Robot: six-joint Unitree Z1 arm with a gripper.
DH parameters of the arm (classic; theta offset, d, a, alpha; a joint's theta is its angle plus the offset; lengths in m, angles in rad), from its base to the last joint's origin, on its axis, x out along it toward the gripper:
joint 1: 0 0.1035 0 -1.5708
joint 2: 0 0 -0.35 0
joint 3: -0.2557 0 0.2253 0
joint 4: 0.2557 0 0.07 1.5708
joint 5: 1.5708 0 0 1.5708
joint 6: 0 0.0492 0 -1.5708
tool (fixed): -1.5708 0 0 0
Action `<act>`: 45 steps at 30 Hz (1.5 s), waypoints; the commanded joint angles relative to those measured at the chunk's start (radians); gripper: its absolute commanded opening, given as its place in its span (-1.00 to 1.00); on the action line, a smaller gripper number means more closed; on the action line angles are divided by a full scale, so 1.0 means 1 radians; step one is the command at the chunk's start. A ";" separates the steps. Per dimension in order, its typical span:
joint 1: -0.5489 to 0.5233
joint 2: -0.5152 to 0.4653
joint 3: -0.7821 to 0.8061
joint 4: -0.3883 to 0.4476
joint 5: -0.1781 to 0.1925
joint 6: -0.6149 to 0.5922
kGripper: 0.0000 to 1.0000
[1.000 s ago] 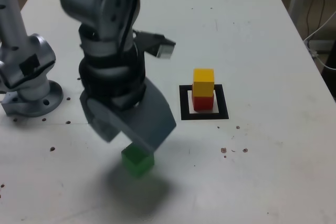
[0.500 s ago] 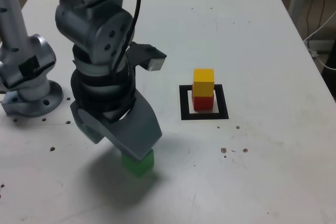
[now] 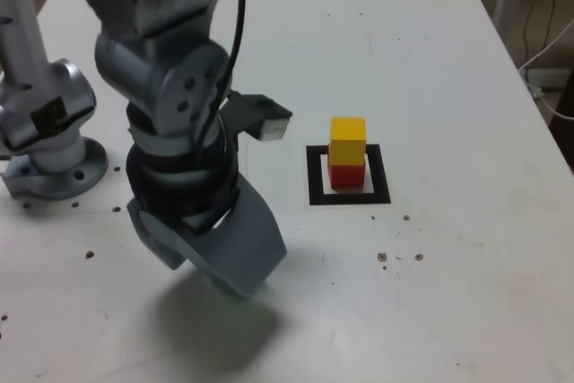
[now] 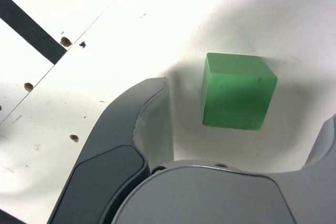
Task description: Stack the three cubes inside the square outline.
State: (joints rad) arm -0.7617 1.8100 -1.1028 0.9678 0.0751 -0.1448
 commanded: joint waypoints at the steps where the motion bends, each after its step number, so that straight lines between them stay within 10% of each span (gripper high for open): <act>1: -0.008 0.009 -0.004 -0.005 0.013 -0.014 0.82; 23: -0.014 0.035 -0.003 -0.009 0.086 -0.039 -0.56; 45: 0.006 0.019 -0.008 0.023 0.100 -0.019 -0.95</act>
State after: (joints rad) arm -0.7657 1.8342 -1.1022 0.9771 0.1711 -0.1706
